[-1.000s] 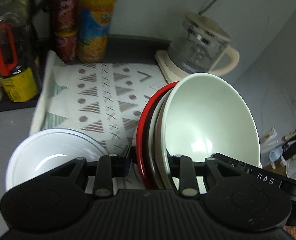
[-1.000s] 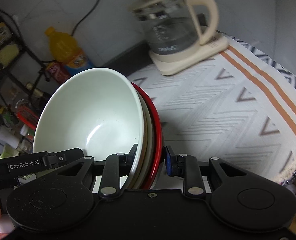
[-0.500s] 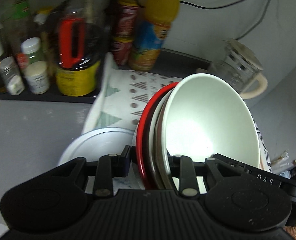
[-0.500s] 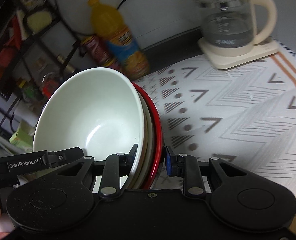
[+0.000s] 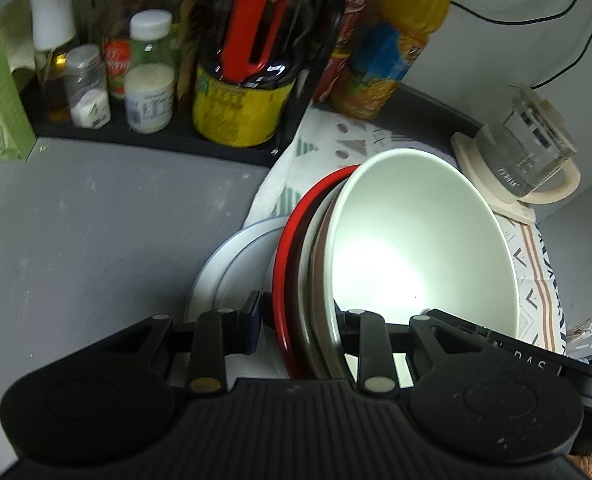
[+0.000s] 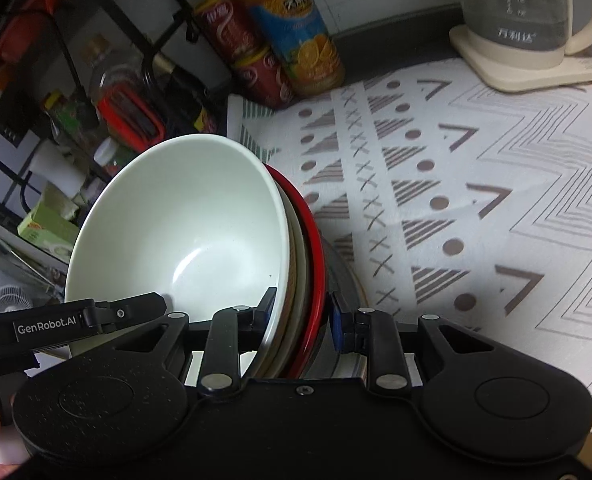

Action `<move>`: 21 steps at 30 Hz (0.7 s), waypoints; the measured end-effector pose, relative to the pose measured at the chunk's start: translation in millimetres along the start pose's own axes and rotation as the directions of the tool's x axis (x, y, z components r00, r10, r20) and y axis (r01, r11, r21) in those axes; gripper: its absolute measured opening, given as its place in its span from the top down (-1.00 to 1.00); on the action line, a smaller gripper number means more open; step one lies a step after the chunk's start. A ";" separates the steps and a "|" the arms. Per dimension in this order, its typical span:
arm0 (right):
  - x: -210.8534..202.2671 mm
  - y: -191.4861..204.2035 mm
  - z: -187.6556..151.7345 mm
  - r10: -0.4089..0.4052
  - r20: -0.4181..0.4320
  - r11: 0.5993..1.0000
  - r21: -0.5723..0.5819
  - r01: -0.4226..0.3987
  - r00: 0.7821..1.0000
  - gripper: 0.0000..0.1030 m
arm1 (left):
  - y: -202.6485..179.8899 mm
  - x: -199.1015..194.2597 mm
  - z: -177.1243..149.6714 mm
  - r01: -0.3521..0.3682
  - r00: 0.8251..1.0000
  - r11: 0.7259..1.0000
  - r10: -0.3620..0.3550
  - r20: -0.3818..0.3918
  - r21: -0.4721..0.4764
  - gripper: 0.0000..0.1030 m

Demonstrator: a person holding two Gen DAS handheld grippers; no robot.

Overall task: Organize plates and bowls
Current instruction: 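Lift the nested red and green bowls and carry them toward the plates, then lower the bowl stack onto the plate stack and open the right gripper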

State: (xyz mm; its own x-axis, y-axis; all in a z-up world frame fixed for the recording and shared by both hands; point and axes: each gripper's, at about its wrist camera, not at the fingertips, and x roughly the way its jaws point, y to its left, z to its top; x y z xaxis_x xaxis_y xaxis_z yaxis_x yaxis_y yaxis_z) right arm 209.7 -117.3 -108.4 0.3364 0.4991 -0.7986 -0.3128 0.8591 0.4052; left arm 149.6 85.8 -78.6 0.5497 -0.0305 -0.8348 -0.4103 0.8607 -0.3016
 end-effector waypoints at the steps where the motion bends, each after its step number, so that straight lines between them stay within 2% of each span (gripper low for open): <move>1: 2.6 0.2 -1.5 -0.001 -0.010 1.000 0.005 0.001 1.000 0.50 | 3.2 1.7 -0.6 -0.001 1.000 1.000 0.000 -0.006 -0.007 0.46; 9: 22.0 5.0 -8.9 -0.011 -0.060 1.000 0.008 0.011 0.998 0.50 | 19.0 12.0 -7.4 -0.009 0.999 0.999 0.007 -0.041 -0.037 0.46; 16: 20.7 8.7 -10.7 -0.013 -0.026 1.000 0.007 0.014 1.000 0.42 | 27.0 19.4 -8.3 0.011 0.999 0.998 -0.014 -0.053 -0.056 0.47; 21: 19.7 5.5 -13.2 0.009 -0.014 0.999 0.034 -0.008 1.000 0.33 | 24.4 14.3 -7.8 0.003 1.000 1.000 -0.004 -0.030 -0.019 0.39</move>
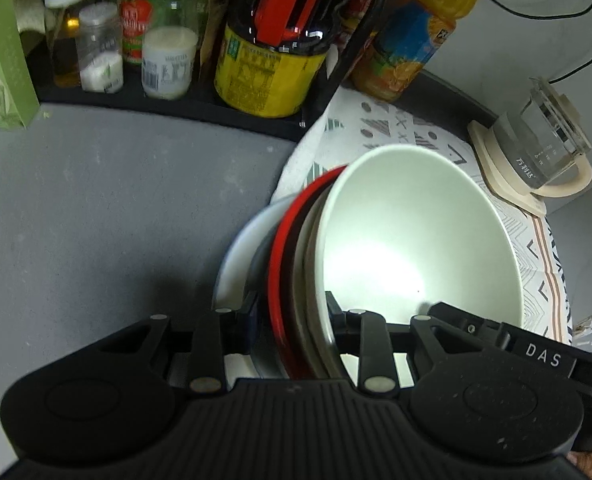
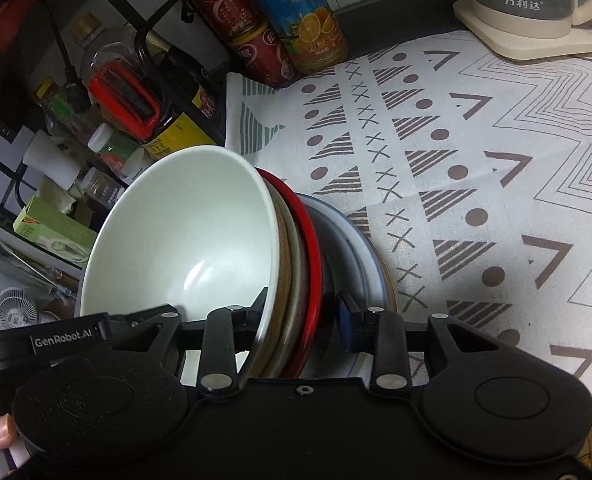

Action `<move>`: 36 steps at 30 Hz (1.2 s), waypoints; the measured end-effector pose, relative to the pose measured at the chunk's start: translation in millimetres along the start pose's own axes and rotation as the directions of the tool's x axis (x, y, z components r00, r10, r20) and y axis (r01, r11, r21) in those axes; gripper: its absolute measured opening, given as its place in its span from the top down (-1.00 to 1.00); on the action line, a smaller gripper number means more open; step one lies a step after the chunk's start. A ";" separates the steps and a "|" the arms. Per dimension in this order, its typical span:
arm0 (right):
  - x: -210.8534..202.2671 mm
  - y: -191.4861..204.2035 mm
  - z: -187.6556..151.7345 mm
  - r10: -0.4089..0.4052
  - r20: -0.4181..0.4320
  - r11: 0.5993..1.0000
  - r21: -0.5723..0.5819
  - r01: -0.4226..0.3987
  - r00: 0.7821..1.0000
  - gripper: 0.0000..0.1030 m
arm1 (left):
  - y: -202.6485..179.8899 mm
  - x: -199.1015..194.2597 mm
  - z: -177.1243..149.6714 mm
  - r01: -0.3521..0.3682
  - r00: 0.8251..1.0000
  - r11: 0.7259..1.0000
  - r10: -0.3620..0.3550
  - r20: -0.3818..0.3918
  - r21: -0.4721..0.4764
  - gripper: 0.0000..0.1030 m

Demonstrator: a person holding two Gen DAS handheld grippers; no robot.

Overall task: Organize plates and bowls
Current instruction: 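Lower the bowl stack onto the plate stack and open the right gripper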

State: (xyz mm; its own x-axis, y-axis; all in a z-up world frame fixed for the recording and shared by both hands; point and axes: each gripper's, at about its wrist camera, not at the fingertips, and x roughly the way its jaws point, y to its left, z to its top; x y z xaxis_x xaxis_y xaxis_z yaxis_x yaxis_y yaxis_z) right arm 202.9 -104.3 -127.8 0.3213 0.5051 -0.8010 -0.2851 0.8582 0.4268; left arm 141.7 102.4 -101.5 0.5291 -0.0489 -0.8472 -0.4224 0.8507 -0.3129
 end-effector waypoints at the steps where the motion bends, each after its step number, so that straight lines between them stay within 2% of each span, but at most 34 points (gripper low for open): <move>1: -2.4 0.8 -0.5 -0.008 0.008 1.000 -0.003 0.008 1.000 0.26 | -0.3 -1.7 0.8 -0.011 1.000 1.000 0.011 0.001 0.003 0.36; 2: -5.8 1.5 -0.8 -0.014 0.021 1.000 -0.007 0.014 1.000 0.08 | 0.2 -3.5 1.7 -0.011 1.000 1.000 0.011 -0.001 0.004 0.32; 4: -14.5 1.9 -0.7 -0.016 0.054 1.000 -0.012 0.017 0.998 -0.14 | 2.8 -7.6 1.9 -0.010 1.000 1.000 0.010 0.005 -0.006 0.23; 6: -22.7 1.2 0.2 -0.011 0.080 1.000 -0.018 0.012 0.997 -0.23 | 3.5 -12.3 1.1 -0.013 1.000 1.000 0.013 0.015 -0.004 -0.03; 9: -35.2 -1.8 2.3 -0.007 0.117 1.000 -0.012 0.008 0.993 -0.48 | 4.2 -18.7 1.1 -0.036 0.999 0.999 0.037 0.025 -0.017 -0.31; 11: -45.4 -4.1 2.4 -0.012 0.147 1.000 -0.012 0.014 0.989 -0.70 | 3.7 -24.6 0.3 -0.034 0.998 0.999 0.035 0.048 -0.028 -0.43; 12: -51.2 -5.5 2.0 -0.015 0.161 1.000 -0.014 0.018 0.987 -0.74 | 3.2 -27.5 0.2 -0.030 0.998 0.999 0.032 0.060 -0.031 -0.50; 14: -59.6 -8.8 0.8 -0.032 0.183 0.999 -0.015 0.035 0.983 -0.89 | 1.2 -32.3 -0.4 -0.025 0.997 0.999 0.027 0.077 -0.036 -0.52; 17: -71.2 -13.1 -1.0 -0.084 0.216 0.996 -0.001 0.086 0.973 -0.91 | -5.6 -38.8 -0.2 -0.013 0.997 1.000 0.015 0.078 -0.028 -0.53; 20: -87.5 -16.0 -6.7 -0.080 0.260 0.997 0.001 0.082 0.962 -0.96 | -17.5 -50.5 -1.5 -0.008 0.994 1.000 0.007 0.106 0.005 -0.55; 23: -104.3 -17.9 -12.7 -0.090 0.300 0.995 -0.010 0.097 0.950 -0.99 | -28.0 -63.3 -6.5 -0.001 0.990 1.000 -0.003 0.141 0.025 -0.73; 26: -121.6 -23.9 -18.1 -0.107 0.327 0.994 0.002 0.113 0.939 -0.99 | -39.6 -74.5 -13.4 0.002 0.987 0.999 -0.010 0.162 0.050 -0.77; 31: -148.5 -34.9 -27.1 -0.139 0.374 0.990 0.030 0.138 0.917 -0.99 | -53.3 -92.1 -25.7 0.011 0.977 0.996 -0.030 0.210 0.091 -0.99; 36: -174.3 -38.5 -38.3 -0.170 0.406 0.985 0.052 0.164 0.898 -0.99 | -63.7 -105.0 -37.7 0.016 0.970 0.991 -0.047 0.240 0.130 -0.99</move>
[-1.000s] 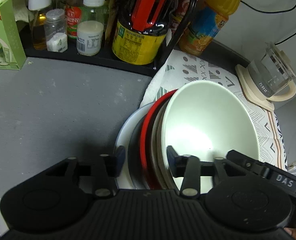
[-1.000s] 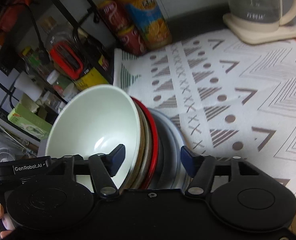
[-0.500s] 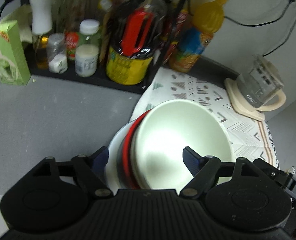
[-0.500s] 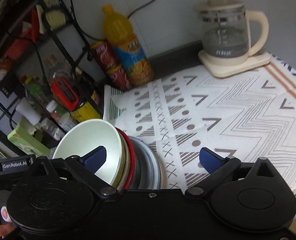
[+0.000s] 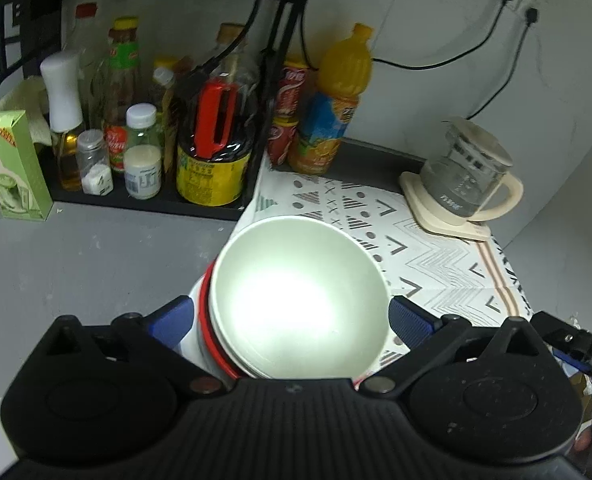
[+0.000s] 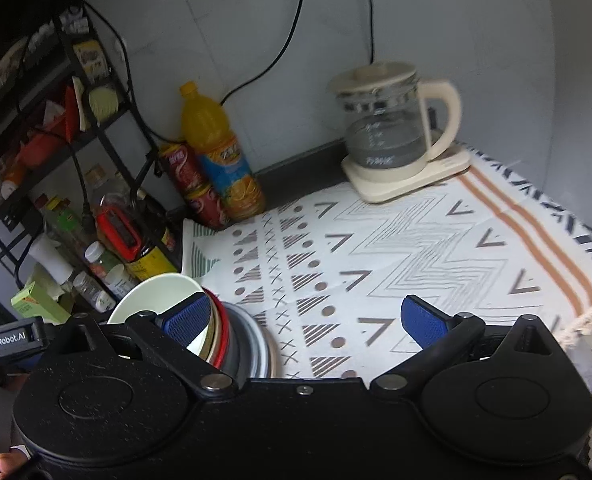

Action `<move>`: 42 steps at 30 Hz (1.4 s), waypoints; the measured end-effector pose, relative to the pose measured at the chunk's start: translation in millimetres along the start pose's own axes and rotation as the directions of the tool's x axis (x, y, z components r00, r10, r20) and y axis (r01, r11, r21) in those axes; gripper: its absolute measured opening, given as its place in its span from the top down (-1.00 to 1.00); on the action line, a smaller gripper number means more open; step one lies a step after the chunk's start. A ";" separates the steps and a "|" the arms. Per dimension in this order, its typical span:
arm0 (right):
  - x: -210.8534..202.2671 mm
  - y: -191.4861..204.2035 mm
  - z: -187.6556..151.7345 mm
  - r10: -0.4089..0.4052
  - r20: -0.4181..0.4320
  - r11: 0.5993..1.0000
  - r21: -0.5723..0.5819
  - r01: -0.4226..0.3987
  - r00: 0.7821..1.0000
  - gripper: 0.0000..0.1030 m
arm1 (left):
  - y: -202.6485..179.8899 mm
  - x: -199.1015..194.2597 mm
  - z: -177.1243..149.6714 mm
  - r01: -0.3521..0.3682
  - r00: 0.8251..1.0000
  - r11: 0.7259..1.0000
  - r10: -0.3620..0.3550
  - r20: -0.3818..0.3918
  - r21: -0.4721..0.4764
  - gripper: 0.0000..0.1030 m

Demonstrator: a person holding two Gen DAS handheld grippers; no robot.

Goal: Organize plates and bowls

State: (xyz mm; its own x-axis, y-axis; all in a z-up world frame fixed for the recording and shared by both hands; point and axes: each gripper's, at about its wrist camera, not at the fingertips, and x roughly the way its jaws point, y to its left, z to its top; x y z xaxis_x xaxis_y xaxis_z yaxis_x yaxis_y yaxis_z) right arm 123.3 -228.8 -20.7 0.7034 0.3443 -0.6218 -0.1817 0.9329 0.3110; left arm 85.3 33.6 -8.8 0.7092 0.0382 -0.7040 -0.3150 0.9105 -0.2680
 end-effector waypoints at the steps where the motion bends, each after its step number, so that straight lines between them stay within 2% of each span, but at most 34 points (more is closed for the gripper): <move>1: -5.2 -1.1 -0.6 -0.001 0.009 1.000 -0.003 0.001 1.000 -0.99 | -2.3 -3.3 -1.0 0.005 1.000 1.000 -0.005 0.009 0.007 -0.99; 10: -47.5 -14.4 -7.7 -0.043 0.089 0.999 -0.024 0.045 0.995 -0.99 | -13.9 -35.0 -17.3 0.025 0.997 0.996 -0.031 0.064 0.084 -0.99; 19: -79.5 -18.9 -26.5 -0.020 0.126 0.998 -0.049 0.026 0.992 -0.99 | -10.7 -66.3 -40.9 0.038 0.993 0.990 -0.052 0.103 0.138 -0.99; 28: -102.8 -10.4 -43.2 -0.001 0.126 0.997 -0.082 0.011 0.992 -0.99 | 1.9 -91.3 -66.7 0.042 0.992 0.987 -0.059 0.111 0.153 -0.99; 31: -108.7 -3.5 -51.2 -0.037 0.129 0.995 -0.086 0.048 0.991 -0.99 | 4.2 -96.8 -74.7 0.056 0.992 0.988 -0.072 0.105 0.145 -0.99; 38: -125.5 12.0 -71.8 -0.039 0.129 0.987 -0.151 0.059 0.991 -0.99 | 1.2 -113.4 -85.1 0.042 0.989 0.986 -0.065 0.132 0.164 -0.99; 42: -134.1 14.3 -78.1 -0.042 0.130 0.985 -0.164 0.063 0.991 -0.99 | -3.3 -119.9 -90.9 0.006 0.988 0.981 -0.036 0.148 0.195 -0.99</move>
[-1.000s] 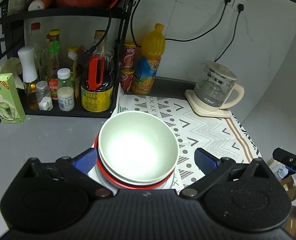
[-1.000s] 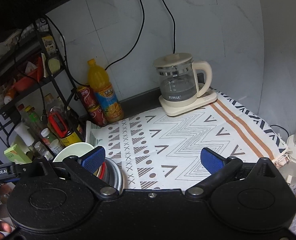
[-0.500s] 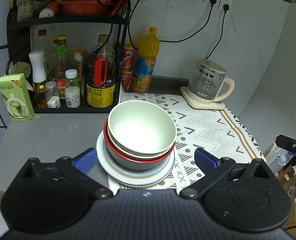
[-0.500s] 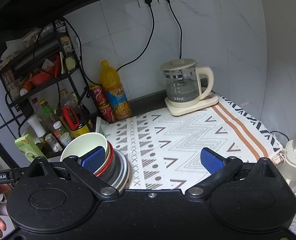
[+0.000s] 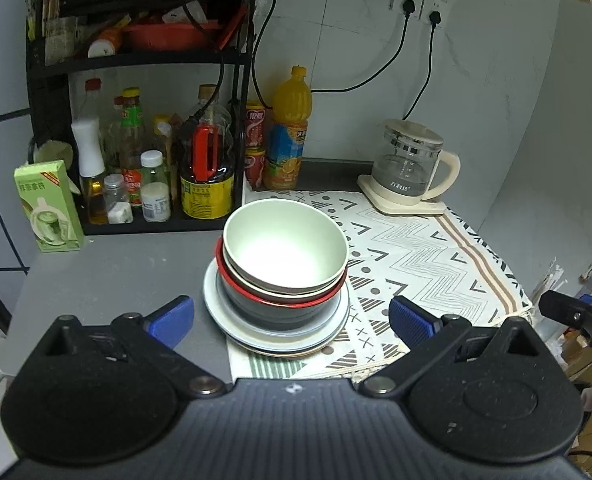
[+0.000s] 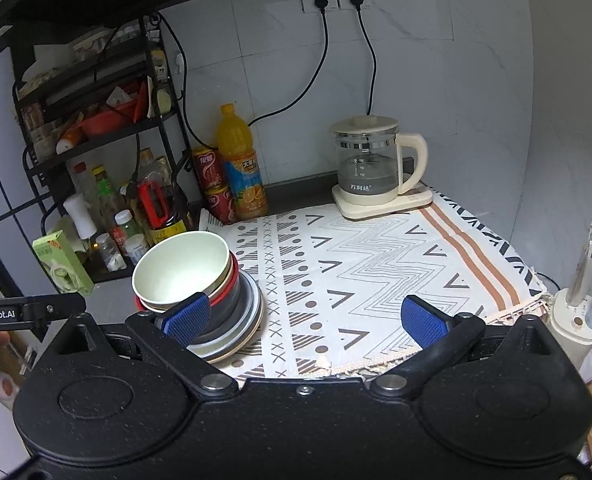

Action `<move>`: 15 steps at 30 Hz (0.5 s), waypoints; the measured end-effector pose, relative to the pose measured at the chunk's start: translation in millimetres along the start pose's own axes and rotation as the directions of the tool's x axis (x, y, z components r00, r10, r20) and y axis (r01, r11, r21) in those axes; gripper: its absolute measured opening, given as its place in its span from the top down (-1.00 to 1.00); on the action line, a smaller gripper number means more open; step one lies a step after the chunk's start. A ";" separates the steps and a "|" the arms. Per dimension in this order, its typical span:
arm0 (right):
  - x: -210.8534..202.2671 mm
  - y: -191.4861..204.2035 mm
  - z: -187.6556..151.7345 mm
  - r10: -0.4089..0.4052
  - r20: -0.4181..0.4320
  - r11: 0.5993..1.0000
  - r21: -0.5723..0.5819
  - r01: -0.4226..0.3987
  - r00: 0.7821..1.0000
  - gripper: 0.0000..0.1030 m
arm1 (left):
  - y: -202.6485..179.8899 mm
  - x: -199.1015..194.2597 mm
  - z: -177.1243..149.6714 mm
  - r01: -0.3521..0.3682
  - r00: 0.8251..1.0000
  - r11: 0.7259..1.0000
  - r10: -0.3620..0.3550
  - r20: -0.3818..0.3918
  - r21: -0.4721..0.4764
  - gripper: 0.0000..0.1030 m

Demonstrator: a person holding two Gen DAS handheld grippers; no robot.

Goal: Organize plates and bowls

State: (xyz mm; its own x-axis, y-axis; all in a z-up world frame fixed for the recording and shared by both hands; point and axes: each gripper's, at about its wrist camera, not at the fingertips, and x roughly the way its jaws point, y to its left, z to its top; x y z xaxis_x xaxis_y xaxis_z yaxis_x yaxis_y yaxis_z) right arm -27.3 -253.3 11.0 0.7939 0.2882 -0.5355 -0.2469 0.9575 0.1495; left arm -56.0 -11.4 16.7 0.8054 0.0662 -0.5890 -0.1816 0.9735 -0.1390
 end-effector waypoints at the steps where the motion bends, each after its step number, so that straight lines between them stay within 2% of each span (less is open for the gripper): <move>1: -1.8 1.2 -0.9 0.000 0.002 1.000 -0.002 0.000 1.000 -0.99 | -0.1 -1.4 -0.6 0.000 1.000 1.000 0.000 -0.001 0.000 -0.99; 11: -7.0 0.5 -2.0 0.019 0.002 1.000 0.007 -0.019 1.000 -0.99 | -6.7 -10.9 -4.7 -0.028 1.000 0.999 0.028 -0.011 0.031 -0.99; 15: -6.0 -1.6 -3.8 0.055 -0.013 0.998 0.011 -0.055 0.998 -0.99 | -9.0 -11.1 -5.2 -0.022 0.999 0.999 0.023 -0.023 0.034 -0.99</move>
State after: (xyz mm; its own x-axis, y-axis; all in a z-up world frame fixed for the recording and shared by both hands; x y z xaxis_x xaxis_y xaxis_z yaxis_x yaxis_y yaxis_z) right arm -33.8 -256.6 10.8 0.7718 0.3405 -0.5369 -0.2841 0.9402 0.1879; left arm -66.2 -22.0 20.4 0.7877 0.0837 -0.6103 -0.1801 0.9787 -0.0982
